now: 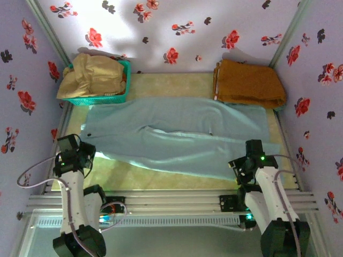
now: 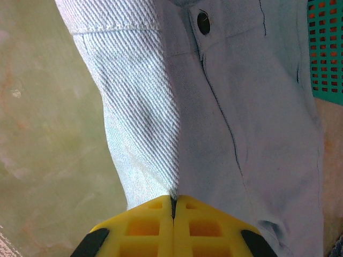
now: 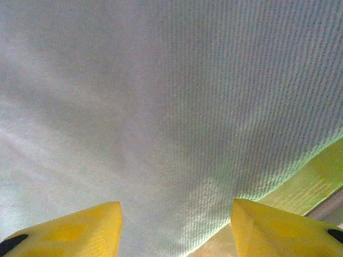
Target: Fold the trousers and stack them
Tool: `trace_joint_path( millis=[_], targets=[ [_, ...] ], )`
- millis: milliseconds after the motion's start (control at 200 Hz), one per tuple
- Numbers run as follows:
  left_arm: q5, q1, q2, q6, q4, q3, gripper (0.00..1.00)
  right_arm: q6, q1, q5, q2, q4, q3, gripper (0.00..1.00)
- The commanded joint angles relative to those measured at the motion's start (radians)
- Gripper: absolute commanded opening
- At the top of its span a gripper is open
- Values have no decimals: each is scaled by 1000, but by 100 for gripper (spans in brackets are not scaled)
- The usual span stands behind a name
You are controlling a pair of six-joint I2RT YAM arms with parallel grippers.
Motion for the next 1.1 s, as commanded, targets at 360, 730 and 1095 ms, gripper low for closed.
trace_joint_path(
  millis=[360,730,1095],
  targets=[
    [7,-21,-3,16,28,-18,0,219,174,-8,-38,-153,-75,59],
    [5,-21,-3,16,24,-11,0,333,328,1,99,7,-112,57],
    [15,-29,-10,72,-73,151,0,40,299,193,211,33,68,0]
  ],
)
